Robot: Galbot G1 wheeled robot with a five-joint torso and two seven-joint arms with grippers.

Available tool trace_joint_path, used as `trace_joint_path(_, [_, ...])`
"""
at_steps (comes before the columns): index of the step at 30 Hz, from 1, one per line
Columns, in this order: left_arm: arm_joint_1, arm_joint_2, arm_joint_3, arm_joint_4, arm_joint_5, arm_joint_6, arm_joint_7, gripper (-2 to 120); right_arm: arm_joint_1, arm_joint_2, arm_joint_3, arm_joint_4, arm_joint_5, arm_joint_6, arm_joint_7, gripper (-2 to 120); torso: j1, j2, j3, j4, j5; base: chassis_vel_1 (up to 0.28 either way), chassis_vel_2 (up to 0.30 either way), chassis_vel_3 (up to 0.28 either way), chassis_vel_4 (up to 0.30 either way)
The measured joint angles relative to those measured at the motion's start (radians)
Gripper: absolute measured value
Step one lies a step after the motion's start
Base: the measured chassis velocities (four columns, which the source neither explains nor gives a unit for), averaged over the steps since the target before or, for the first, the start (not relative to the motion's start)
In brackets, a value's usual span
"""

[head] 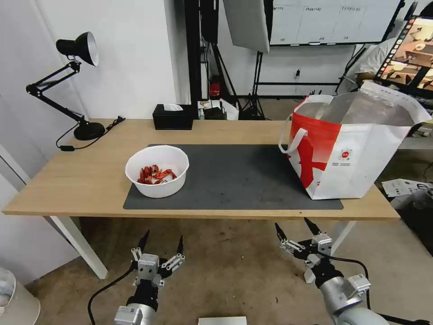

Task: Pick up the trash from the table and place it into the takeout bag.

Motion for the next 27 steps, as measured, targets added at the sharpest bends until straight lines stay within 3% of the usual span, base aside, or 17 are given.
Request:
trace_joint_path(8, [-0.174,0.103,-0.098,-0.070,-0.305,0.203,-0.150,100,0.000,0.000,0.000,0.000,0.001,0.000,0.000,100,0.000,0.000,0.000,-0.0002,-0.0004,0.000,0.000,0.000,0.000])
trace_joint_path(10, [-0.321,0.213,-0.170,-0.082,-0.633,0.342,-0.288,100,0.001,-0.001,0.000,0.000,0.002,0.000,0.000,100,0.000,0.000,0.000,0.0002,-0.0001,0.000,0.000,0.000,0.000])
trace_joint_path(11, [-0.321,0.213,-0.170,-0.082,-0.633,0.342,-0.288,100,0.001,-0.001,0.000,0.000,0.002,0.000,0.000,100,0.000,0.000,0.000,0.0002,-0.0001,0.000,0.000,0.000,0.000])
trace_joint_path(14, [-0.566,0.392,-0.195,0.031,-1.072,0.447,-0.467,100,0.001,-0.001,0.000,0.000,0.003,0.000,0.001,100,0.000,0.000,0.000,-0.0004,-0.0003,0.000,0.000,0.000,0.000])
trace_joint_path(15, [-0.566,0.392,-0.195,0.031,-1.072,0.447,-0.467,100,0.001,-0.001,0.000,0.000,0.003,0.000,0.001,100,0.000,0.000,0.000,-0.0004,-0.0003,0.000,0.000,0.000,0.000])
trace_joint_path(17, [-0.707,0.459,-0.183,0.115,-1.354,0.514,-0.530,100,0.001,-0.001,0.000,0.000,0.003,0.000,0.001,100,0.000,0.000,0.000,-0.0003,0.0000,0.000,0.000,0.000,0.000])
trace_joint_path(18, [-0.707,0.459,-0.183,0.115,-1.354,0.514,-0.530,100,0.001,-0.001,0.000,0.000,0.003,0.000,0.001,100,0.000,0.000,0.000,-0.0003,0.0000,0.000,0.000,0.000,0.000])
trace_joint_path(20, [-0.782,0.480,-0.157,0.175,-1.494,0.566,-0.551,100,0.001,-0.001,0.000,0.000,0.003,0.000,0.001,100,0.000,0.000,0.000,-0.0003,-0.0001,0.000,0.000,0.000,0.000])
trace_joint_path(27, [-0.877,0.488,-0.100,0.264,-1.570,0.672,-0.576,100,0.001,-0.001,0.001,0.001,0.004,0.000,0.000,100,0.000,0.000,0.000,-0.0001,-0.0002,0.000,0.000,0.000,0.000])
